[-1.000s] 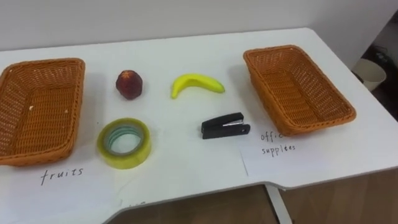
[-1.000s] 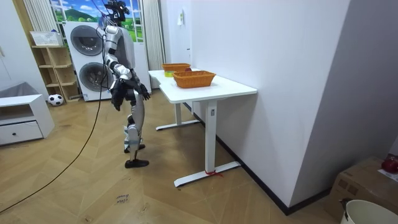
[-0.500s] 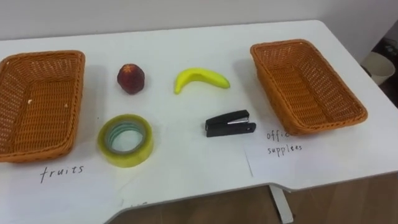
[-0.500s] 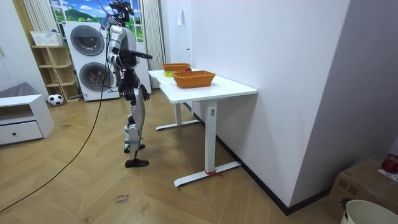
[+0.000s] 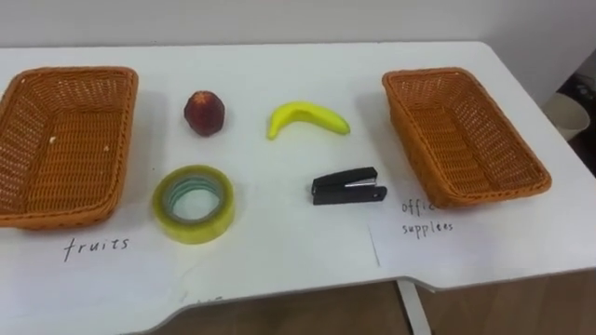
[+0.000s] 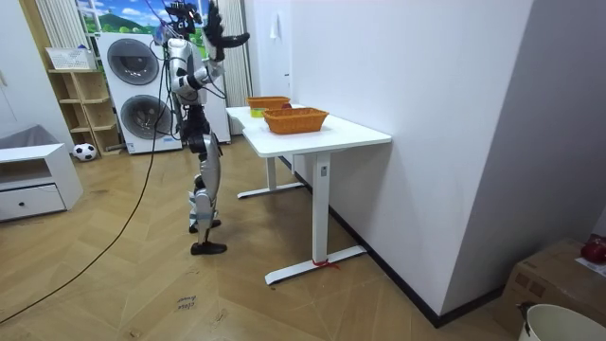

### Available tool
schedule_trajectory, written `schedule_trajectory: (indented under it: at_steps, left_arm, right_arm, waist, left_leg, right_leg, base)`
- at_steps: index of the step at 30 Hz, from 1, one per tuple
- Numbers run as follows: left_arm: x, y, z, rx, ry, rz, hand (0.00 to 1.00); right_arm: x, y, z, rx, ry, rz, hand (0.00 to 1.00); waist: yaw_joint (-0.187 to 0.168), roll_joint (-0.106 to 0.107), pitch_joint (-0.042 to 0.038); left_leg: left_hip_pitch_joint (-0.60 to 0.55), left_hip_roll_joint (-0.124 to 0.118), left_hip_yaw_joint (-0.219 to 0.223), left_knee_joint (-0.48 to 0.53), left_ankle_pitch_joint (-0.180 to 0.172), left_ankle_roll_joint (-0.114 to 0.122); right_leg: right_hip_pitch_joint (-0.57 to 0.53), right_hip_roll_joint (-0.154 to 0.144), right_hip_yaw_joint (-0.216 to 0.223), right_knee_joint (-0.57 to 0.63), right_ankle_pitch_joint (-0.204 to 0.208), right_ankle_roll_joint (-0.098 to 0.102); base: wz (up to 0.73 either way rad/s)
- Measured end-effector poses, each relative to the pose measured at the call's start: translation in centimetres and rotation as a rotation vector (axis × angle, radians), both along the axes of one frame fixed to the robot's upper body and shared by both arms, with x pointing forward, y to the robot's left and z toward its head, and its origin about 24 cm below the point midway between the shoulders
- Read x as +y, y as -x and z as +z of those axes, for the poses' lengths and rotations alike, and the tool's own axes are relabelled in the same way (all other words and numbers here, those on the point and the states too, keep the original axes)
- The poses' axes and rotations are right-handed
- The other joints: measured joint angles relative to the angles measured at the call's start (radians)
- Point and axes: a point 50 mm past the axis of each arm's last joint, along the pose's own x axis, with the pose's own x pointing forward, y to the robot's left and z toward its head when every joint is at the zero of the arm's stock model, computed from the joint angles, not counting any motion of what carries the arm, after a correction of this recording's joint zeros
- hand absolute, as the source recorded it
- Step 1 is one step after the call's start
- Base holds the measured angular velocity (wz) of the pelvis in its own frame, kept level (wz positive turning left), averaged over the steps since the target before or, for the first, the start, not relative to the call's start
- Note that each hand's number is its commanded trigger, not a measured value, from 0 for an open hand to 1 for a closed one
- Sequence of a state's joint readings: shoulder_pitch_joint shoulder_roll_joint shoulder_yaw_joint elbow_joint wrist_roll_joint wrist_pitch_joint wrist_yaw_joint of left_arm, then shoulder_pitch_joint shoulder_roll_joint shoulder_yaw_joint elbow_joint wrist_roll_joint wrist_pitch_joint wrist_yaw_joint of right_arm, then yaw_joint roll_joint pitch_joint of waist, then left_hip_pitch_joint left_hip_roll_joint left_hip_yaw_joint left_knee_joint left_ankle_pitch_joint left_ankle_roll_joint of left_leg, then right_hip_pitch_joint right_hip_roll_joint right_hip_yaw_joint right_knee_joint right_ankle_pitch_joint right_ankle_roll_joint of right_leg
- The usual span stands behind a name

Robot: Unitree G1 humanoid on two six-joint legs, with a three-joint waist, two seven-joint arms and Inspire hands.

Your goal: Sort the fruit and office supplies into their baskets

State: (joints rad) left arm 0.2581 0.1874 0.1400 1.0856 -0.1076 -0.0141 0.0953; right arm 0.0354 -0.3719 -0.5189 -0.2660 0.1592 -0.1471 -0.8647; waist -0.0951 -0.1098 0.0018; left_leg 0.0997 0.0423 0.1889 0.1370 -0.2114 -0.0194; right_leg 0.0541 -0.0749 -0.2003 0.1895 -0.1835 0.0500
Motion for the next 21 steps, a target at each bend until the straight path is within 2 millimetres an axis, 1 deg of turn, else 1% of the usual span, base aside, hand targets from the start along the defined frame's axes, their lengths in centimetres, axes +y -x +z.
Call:
schedule_trajectory:
  at_steps: [1,3,4,5,9,13,16,21]
  left_arm:
    - [0.0,0.0,0.0,0.003,-0.002,-0.015,0.0]
    - [-0.1,0.0,0.0,0.006,-0.002,-0.019,0.0]
    - [-0.1,0.1,0.0,0.011,-0.005,-0.03,0.0]
    - [-0.1,0.1,0.0,0.013,-0.007,-0.038,0.0]
    - [-0.1,0.5,0.0,0.032,-0.013,-0.058,0.0]
    - [-0.1,0.8,0.0,0.051,-0.02,-0.094,0.0]
    - [-0.2,1.1,0.0,0.06,-0.021,-0.096,0.0]
    - [-0.1,1.0,0.0,0.068,-0.031,-0.131,0.0]
  right_arm:
    - [0.5,-0.4,0.5,-0.009,0.018,0.032,0.0]
    - [1.1,-0.9,1.3,-0.037,0.038,0.077,0.0]
    - [1.5,-1.2,1.8,-0.051,0.054,0.102,0.0]
    - [1.8,-1.4,2.3,-0.06,0.076,0.126,0.0]
    - [2.7,-1.8,3.3,-0.074,0.127,0.199,0.0]
    - [3.2,-2.1,3.5,-0.056,0.151,0.25,0.0]
    - [3.9,-2.7,3.3,-0.029,0.166,0.308,0.0]
    - [5.0,-3.7,3.5,-0.006,0.2,0.401,0.0]
  waist:
    - [0.016,-0.002,0.0004]
    - [0.022,-0.004,0.0015]
    - [0.033,-0.004,0.0042]
    - [0.045,-0.004,0.0045]
    - [0.048,0.0,0.0057]
    - [0.052,0.006,0.004]
    - [0.053,0.015,0.006]
    - [0.071,0.016,0.006]
  left_leg:
    - [0.001,0.0,0.0,0.0,0.0,0.0]
    - [0.005,0.0,-0.003,0.0,0.0,0.0]
    - [0.014,0.0,-0.003,0.0,0.0,0.0]
    - [0.015,0.0,-0.004,0.0,0.0,0.0]
    - [0.011,0.0,-0.014,0.0,0.0,0.0]
    - [0.009,0.0,-0.026,0.0,0.0,0.0]
    - [0.017,0.0,-0.029,0.0,0.0,0.0]
    - [0.018,0.001,-0.029,0.0,0.0,0.0]
  right_leg:
    - [0.002,0.0,0.0,0.0,0.0,0.0]
    - [0.008,0.0,-0.004,-0.001,0.0,0.0]
    - [0.013,0.0,-0.006,-0.003,0.0,0.0]
    - [0.014,0.0,-0.009,-0.004,0.0,0.0]
    - [0.016,-0.001,-0.025,-0.004,0.0,0.0]
    - [0.019,-0.002,-0.039,-0.004,0.0,0.0]
    - [0.033,-0.002,-0.049,-0.004,0.0,0.0]
    - [0.033,-0.002,-0.049,-0.004,0.0,0.0]
  base:
    - [0.07]
    - [0.05]
    - [0.05]
    - [0.03]
    - [0.08]
    - [0.07]
    - [0.02]
    - [0.0]
